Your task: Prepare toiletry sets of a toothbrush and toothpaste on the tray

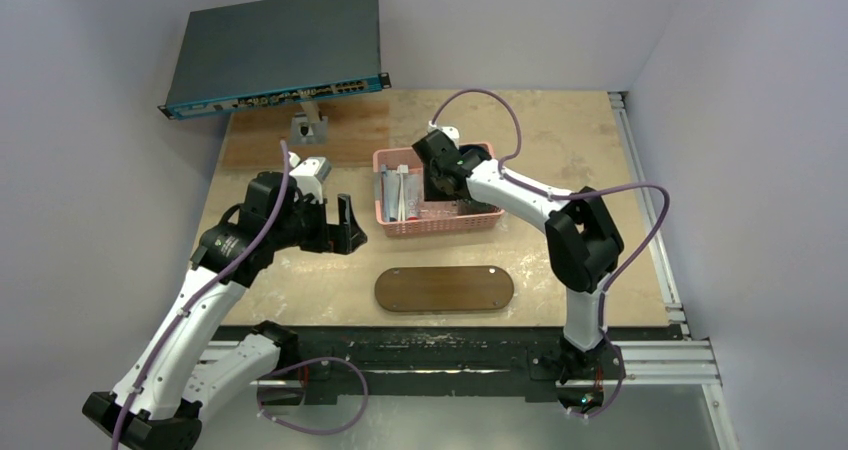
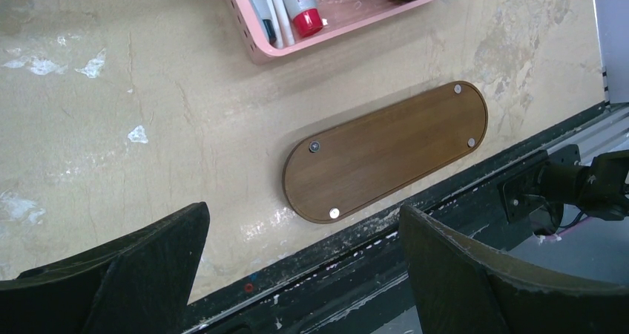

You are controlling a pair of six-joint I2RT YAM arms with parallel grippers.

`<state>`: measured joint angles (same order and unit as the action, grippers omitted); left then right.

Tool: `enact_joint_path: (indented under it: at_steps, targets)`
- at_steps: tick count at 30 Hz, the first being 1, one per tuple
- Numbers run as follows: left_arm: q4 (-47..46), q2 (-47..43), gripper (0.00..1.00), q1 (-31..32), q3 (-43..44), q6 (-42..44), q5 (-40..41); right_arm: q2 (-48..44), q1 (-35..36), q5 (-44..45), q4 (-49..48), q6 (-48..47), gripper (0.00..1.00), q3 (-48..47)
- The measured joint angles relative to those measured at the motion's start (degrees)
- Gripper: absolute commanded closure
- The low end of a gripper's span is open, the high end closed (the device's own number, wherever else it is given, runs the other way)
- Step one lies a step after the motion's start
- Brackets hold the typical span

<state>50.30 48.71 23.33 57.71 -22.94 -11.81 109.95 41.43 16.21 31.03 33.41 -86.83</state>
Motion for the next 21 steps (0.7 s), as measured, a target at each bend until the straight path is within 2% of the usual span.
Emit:
enact_joint_path:
  at_steps: [6, 8, 21]
  targets:
    - [0.0, 0.0, 0.0, 0.0, 0.0, 0.0, 0.0, 0.7, 0.1, 1.5, 1.4, 0.4, 0.96, -0.6]
    - [0.0, 0.0, 0.0, 0.0, 0.0, 0.0, -0.1, 0.7, 0.2, 1.5, 1.9, 0.5, 1.0, -1.0]
    - [0.0, 0.0, 0.0, 0.0, 0.0, 0.0, -0.1, 0.5, 1.3, 2.0, 3.1, 0.7, 1.0, -2.3]
